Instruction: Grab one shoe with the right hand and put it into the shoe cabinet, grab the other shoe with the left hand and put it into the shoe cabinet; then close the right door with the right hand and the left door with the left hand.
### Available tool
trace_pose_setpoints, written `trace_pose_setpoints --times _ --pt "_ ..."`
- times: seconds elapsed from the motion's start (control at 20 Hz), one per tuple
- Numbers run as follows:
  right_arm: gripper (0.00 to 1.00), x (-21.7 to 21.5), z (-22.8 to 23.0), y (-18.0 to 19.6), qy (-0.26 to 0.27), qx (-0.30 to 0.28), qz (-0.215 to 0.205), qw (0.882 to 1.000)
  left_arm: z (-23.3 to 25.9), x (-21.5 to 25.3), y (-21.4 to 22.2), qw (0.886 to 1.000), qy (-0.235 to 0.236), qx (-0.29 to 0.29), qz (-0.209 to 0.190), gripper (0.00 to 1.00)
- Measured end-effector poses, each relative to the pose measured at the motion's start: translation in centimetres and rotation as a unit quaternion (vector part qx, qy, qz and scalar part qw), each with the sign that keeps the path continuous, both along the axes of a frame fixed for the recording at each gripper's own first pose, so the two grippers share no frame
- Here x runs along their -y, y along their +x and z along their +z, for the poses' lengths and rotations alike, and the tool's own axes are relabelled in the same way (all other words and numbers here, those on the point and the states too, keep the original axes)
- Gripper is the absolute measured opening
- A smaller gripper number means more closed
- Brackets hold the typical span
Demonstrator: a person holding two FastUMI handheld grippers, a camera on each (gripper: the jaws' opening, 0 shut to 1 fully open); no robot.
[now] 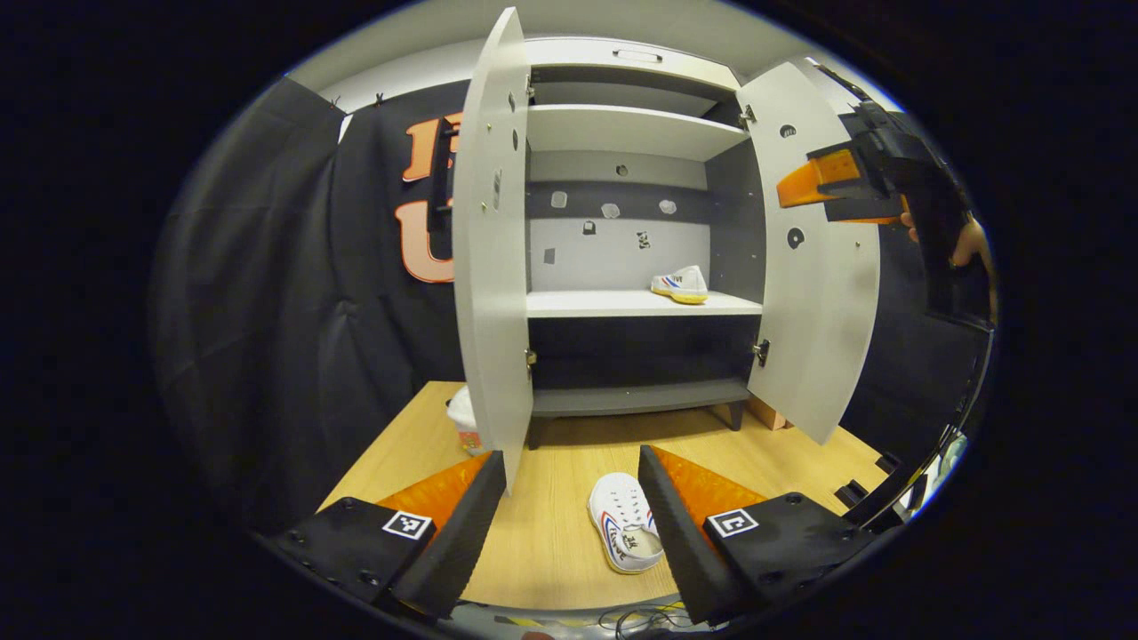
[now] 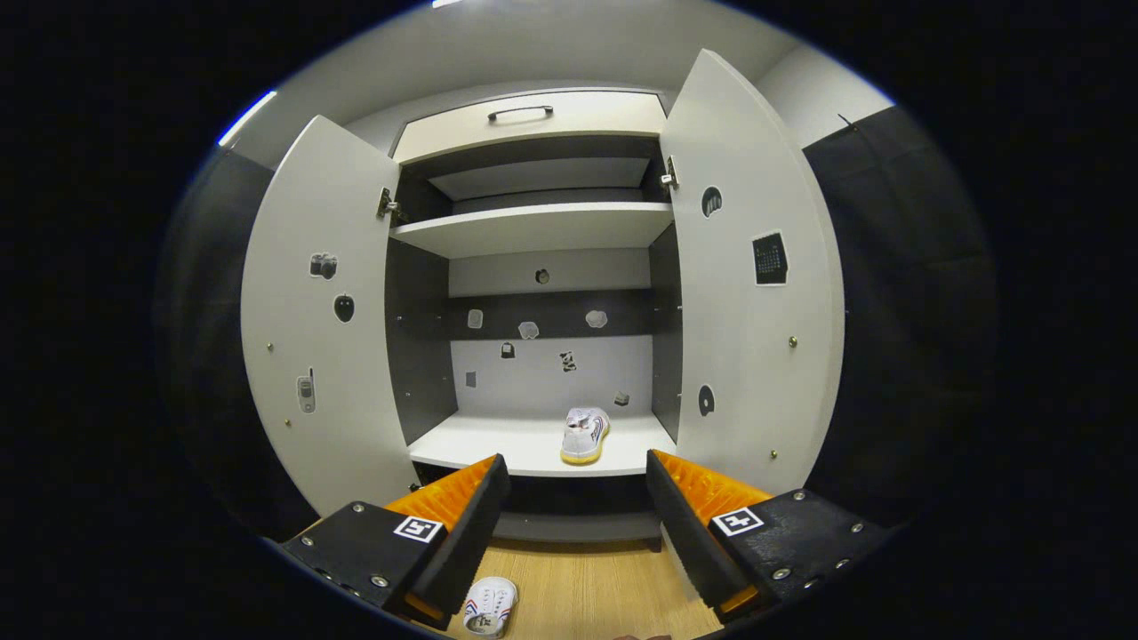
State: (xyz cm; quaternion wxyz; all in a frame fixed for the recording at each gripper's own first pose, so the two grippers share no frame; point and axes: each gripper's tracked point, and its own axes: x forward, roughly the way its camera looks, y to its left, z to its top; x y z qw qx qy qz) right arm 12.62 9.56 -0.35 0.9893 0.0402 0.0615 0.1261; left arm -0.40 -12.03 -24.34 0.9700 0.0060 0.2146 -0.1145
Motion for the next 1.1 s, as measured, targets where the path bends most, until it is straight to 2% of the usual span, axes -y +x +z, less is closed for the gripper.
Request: trace_pose_setpoints --times 0.25,0.45,0.6,0.75,0.95,1.1 --pt "0.94 3.1 -0.5 -1.5 -0.011 0.009 -0.012 1.0 -6.0 3.3 1.8 0.997 -0.008 -0.068 -0.026 0.97" --pt "0.94 4.9 -1.0 -2.7 -0.018 0.01 -0.019 1.0 -12.3 3.5 2.8 0.99 0.012 -0.138 -0.025 0.97" --pt "0.95 5.7 -1.6 -3.2 -0.019 0.003 -0.019 1.0 -16.9 3.3 3.1 0.979 0.02 -0.201 -0.021 0.97" --pt "0.94 6.6 -2.2 -3.6 -0.018 -0.005 -0.023 1.0 -19.9 2.9 3.6 0.973 0.038 -0.225 -0.024 0.98" --pt "0.95 6.8 -3.2 -3.6 -0.012 -0.024 -0.019 0.999 -24.0 3.1 2.6 0.956 0.027 -0.29 -0.024 0.98" --pt "0.94 6.8 -3.7 -3.5 -0.01 -0.031 -0.019 0.999 -26.2 3.1 2.2 0.948 0.036 -0.313 -0.032 0.98"
